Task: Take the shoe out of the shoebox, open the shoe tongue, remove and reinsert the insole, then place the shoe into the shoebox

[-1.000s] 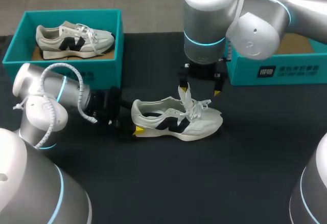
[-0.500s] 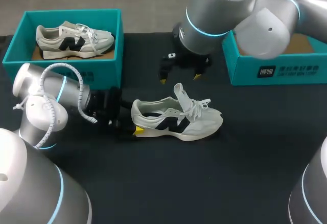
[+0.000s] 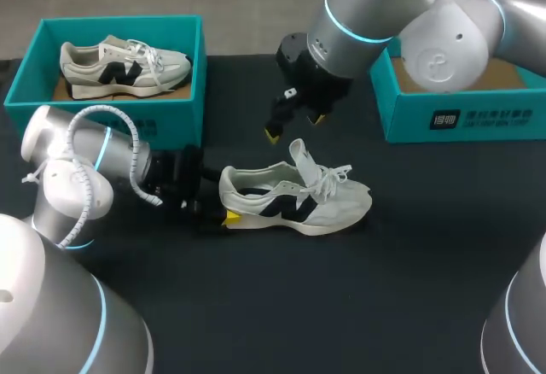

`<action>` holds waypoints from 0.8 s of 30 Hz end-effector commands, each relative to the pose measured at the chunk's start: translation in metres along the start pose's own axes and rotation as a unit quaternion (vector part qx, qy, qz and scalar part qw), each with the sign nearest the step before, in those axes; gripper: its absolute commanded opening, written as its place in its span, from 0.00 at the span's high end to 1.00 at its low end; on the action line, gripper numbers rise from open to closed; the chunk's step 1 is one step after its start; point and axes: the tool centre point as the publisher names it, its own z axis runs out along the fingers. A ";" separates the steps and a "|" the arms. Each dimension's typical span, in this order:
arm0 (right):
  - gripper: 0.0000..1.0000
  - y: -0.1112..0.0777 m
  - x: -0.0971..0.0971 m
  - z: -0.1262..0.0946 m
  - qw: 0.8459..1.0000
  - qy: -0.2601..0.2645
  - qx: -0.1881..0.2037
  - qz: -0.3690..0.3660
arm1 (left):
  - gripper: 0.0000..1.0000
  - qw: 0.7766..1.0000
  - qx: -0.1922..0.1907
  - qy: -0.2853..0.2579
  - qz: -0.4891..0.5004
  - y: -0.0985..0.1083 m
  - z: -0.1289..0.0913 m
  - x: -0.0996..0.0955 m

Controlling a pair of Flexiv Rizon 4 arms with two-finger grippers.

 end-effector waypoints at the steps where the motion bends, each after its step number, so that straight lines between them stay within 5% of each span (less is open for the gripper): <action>1: 0.00 0.002 0.004 0.007 0.996 0.001 0.003 -0.093 | 1.00 1.000 0.001 0.000 0.000 0.002 0.002 0.001; 7: 0.00 0.010 0.015 0.009 0.961 -0.011 0.005 -0.275 | 1.00 1.000 0.001 0.000 0.000 0.002 0.002 0.001; 16: 0.00 0.015 0.026 0.018 0.930 -0.009 0.049 -0.363 | 1.00 1.000 0.001 0.000 0.000 0.002 0.002 0.001; 17: 0.14 0.015 0.027 0.021 0.928 -0.011 0.056 -0.368 | 1.00 1.000 0.001 0.000 0.000 0.002 0.002 0.001; 18: 0.46 0.015 0.029 0.022 0.928 -0.012 0.058 -0.368 | 1.00 1.000 0.001 0.000 0.000 0.002 0.002 0.001; 20: 0.91 0.016 0.033 0.026 0.922 -0.014 0.067 -0.380 | 1.00 1.000 0.001 0.000 0.000 0.002 0.002 0.001; 21: 1.00 0.016 0.035 0.027 0.920 -0.019 0.074 -0.385 | 1.00 1.000 0.001 0.000 0.000 0.002 0.002 0.001; 24: 1.00 0.016 0.040 0.032 0.916 -0.022 0.087 -0.391 | 1.00 1.000 0.001 0.000 0.000 0.002 0.002 0.001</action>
